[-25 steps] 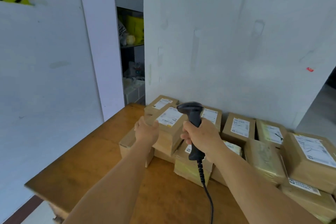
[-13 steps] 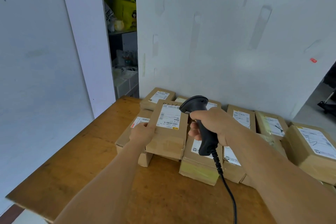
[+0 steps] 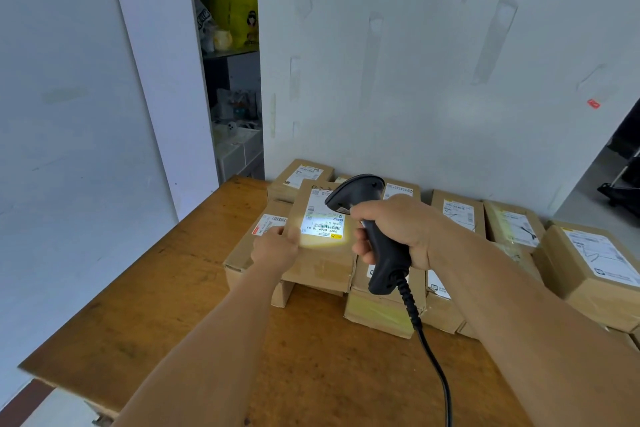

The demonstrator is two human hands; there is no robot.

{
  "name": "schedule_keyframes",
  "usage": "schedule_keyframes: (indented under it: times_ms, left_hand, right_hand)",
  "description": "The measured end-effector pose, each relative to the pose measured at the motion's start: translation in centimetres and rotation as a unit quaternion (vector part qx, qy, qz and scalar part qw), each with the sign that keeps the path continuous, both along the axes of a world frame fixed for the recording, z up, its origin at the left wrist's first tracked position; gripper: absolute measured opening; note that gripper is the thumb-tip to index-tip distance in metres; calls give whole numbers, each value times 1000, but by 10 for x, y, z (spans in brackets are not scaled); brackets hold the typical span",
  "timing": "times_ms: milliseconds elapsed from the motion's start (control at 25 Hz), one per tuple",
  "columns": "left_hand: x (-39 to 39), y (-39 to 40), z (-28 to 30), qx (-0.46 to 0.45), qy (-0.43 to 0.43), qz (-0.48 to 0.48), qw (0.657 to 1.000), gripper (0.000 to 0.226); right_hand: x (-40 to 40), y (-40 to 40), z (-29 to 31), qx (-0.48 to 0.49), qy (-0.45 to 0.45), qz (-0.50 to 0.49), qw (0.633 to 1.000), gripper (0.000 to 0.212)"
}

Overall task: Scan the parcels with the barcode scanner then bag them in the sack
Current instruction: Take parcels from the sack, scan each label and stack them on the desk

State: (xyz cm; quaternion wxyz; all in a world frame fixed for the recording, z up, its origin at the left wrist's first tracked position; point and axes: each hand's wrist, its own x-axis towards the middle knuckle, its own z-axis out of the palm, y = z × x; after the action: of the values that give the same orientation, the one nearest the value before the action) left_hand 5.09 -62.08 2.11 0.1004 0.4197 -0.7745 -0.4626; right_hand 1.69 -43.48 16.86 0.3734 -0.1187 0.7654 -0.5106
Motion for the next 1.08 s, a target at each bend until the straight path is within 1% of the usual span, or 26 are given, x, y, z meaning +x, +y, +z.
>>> schedule_keyframes:
  times_ms: [160, 240, 320, 360, 400, 520, 600, 720, 840, 960, 1080]
  left_hand:
    - [-1, 1, 0, -3, -4, 2, 1000, 50]
    - [-1, 1, -1, -17, -32, -4, 999, 51]
    - [-2, 0, -2, -12, -57, -13, 998, 55]
    - [-2, 0, -4, 5, -56, -15, 998, 57]
    - [-1, 0, -5, 31, -41, -12, 999, 55]
    - [9, 5, -2, 134, 48, 31, 989, 40]
    - [21, 9, 6, 182, 97, 48, 977, 36]
    - [49, 17, 16, 221, 160, 62, 960, 34]
    - [89, 37, 26, 234, 223, 93, 942, 32]
    - [146, 69, 26, 219, 253, 142, 932, 31]
    - [216, 112, 9, 209, 267, 211, 917, 28]
  right_hand:
    - [1, -3, -5, 6, 13, -6, 1000, 14]
    - [-4, -7, -15, 1, 59, -41, 997, 9]
    - [-9, -11, -32, 23, 127, -70, 989, 16]
    - [-8, -13, -42, 29, 136, -81, 987, 19]
    - [-5, -15, -53, 25, 123, -89, 988, 20]
    - [3, -18, -77, 0, 84, -113, 990, 24]
    - [6, -16, -81, -16, 93, -116, 989, 26]
    - [16, -10, -75, -51, 127, -102, 985, 24]
    - [39, 3, -66, -74, 171, -58, 981, 22]
    - [74, 21, -68, -98, 168, -1, 981, 22]
    - [122, 49, -83, -112, 140, 78, 981, 23]
